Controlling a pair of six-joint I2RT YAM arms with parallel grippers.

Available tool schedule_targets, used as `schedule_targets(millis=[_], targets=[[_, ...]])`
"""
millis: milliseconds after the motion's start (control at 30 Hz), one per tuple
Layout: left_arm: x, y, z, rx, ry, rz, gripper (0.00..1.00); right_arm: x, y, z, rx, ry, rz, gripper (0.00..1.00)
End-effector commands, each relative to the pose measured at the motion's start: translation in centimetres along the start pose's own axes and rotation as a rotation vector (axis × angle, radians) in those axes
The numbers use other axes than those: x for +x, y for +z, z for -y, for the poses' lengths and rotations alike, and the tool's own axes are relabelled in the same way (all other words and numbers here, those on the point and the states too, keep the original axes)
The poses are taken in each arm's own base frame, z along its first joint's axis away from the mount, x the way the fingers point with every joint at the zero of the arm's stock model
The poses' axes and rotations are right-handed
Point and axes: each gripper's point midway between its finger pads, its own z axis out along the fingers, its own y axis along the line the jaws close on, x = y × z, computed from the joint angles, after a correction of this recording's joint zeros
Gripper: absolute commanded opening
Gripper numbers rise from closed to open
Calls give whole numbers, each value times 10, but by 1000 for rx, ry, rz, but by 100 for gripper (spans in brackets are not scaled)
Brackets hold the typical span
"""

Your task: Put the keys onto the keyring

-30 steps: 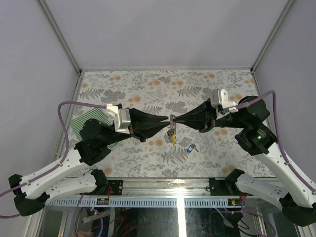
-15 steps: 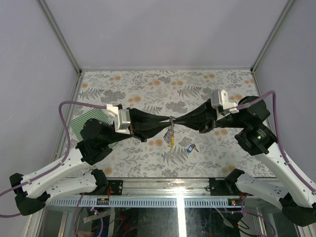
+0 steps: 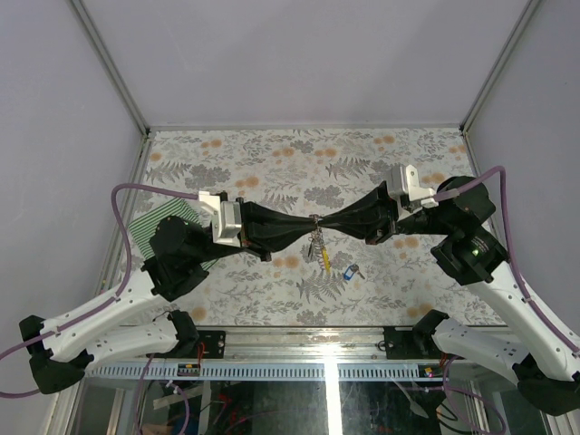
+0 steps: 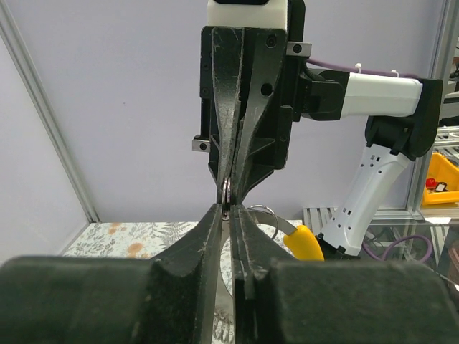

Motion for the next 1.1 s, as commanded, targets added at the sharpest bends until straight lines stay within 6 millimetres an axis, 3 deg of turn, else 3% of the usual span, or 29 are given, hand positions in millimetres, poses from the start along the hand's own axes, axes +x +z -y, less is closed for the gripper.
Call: schedule_targets(millis=[0,133,367,567,1067], targets=[[-35,5,3,17,36,101,8,-10,1,-6,-35,-38,31,0],[-38,5,1,6,38,106,0,-7,1,-6,-38,-36,24,0],[-41,7,0,4,39,63,0,-7,-1,-7,-36,-43,18,0],[-33,9,1,19,13,-49,0,-6,-4,-6,-11,-61,3,14],[-23,5,1,25,-4,-179,0,-5,-14,-7,27,-84,-55,23]])
